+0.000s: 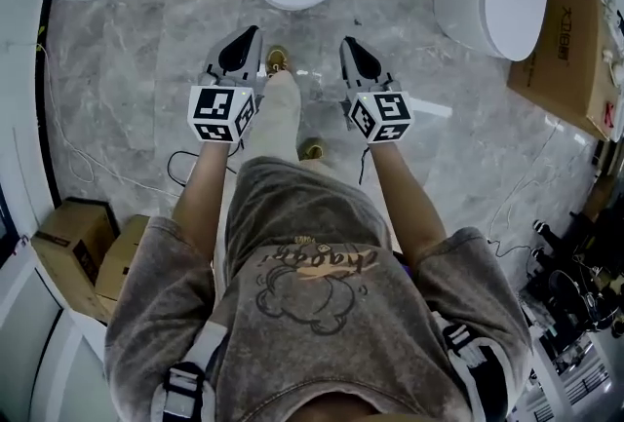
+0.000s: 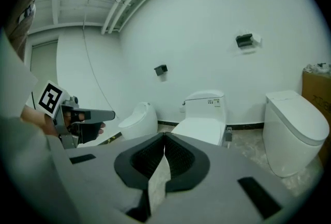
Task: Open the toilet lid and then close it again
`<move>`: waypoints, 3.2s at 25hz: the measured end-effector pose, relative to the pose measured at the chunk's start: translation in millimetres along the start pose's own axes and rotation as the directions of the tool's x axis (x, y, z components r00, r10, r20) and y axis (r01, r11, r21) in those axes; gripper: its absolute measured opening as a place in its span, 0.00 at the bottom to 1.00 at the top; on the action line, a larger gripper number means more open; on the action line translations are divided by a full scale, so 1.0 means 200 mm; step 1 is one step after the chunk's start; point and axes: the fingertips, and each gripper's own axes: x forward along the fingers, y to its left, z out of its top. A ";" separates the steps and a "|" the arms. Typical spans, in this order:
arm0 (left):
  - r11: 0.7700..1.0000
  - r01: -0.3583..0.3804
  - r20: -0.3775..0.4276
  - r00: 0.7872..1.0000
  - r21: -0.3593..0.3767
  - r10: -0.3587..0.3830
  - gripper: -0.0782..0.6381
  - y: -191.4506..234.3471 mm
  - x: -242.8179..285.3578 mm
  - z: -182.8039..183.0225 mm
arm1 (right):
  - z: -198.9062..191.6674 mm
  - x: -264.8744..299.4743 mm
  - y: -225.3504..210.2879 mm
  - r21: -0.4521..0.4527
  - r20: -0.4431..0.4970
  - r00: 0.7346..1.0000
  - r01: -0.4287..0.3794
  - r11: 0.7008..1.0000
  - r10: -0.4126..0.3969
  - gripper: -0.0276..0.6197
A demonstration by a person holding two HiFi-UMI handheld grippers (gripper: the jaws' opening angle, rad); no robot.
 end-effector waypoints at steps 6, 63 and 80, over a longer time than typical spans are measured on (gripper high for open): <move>1.000 0.005 -0.062 0.998 -0.024 -0.006 0.12 0.20 0.38 -0.31 | -0.27 0.41 -0.13 0.017 -0.060 0.998 0.001 1.000 0.000 0.08; 0.988 0.083 -0.186 0.977 -0.128 -0.106 0.12 0.50 1.10 -0.38 | -0.20 1.12 -0.32 0.155 -0.127 0.990 0.078 0.985 -0.058 0.08; 0.996 0.080 -0.105 0.991 -0.043 -0.084 0.12 0.52 1.62 0.77 | 0.97 1.37 -0.68 0.100 -0.006 0.998 0.067 0.993 -0.067 0.08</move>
